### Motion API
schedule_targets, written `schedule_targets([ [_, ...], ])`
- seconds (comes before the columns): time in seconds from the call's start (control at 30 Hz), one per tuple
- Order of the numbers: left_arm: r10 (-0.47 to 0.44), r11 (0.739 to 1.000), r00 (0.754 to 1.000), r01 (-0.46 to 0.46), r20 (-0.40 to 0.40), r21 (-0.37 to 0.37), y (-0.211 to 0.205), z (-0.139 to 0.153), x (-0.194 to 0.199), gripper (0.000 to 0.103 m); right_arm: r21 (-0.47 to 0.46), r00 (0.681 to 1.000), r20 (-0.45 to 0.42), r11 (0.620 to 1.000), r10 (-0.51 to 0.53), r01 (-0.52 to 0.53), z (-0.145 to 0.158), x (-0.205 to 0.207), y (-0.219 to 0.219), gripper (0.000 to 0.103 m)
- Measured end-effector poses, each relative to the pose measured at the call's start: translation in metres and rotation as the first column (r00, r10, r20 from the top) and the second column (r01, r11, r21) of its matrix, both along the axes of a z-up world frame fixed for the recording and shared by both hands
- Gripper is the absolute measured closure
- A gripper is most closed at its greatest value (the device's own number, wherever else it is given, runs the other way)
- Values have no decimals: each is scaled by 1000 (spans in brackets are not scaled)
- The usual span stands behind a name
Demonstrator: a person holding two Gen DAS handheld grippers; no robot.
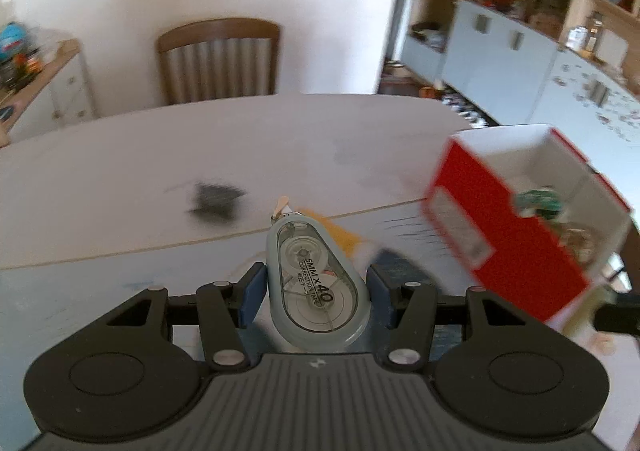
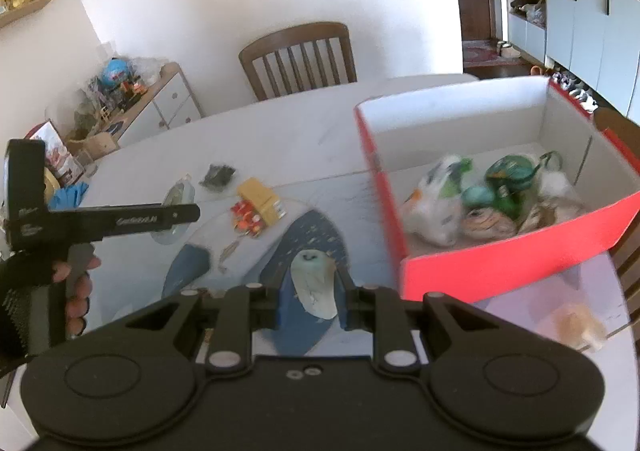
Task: Organize objects
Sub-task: 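Carry the tape with the left gripper while the right carries the pale object over the red box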
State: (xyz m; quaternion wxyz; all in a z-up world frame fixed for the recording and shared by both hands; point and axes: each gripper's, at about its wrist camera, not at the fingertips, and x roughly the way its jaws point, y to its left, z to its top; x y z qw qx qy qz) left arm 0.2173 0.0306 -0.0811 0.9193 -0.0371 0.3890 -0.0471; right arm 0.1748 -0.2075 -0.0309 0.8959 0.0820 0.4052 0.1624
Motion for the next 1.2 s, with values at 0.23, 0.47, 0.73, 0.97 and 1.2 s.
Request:
schedule_targets([
  [0.23,-91,995,996,92,16,-27,-55,28,1,48,7,999,39,1000,-13,13,17,15,-46,81],
  [0.47,-157,987,987,157,23,-18,-108,42,9,48,0,997,67,999,-48,48,23,33,-95,81],
  [0.73,-232,973,973,232,9,-4,-171,47,26,48,-10,993,64,994,-104,104,21,59,-144,81],
  [0.97,-286,958,958,287,-32,26,-219,39,46,48,-29,988,60,990,-140,142,11,83,-173,81],
  [1.2,-293,954,952,298,-88,48,-253,19,74,48,-49,987,27,986,-155,157,-8,103,-188,81],
])
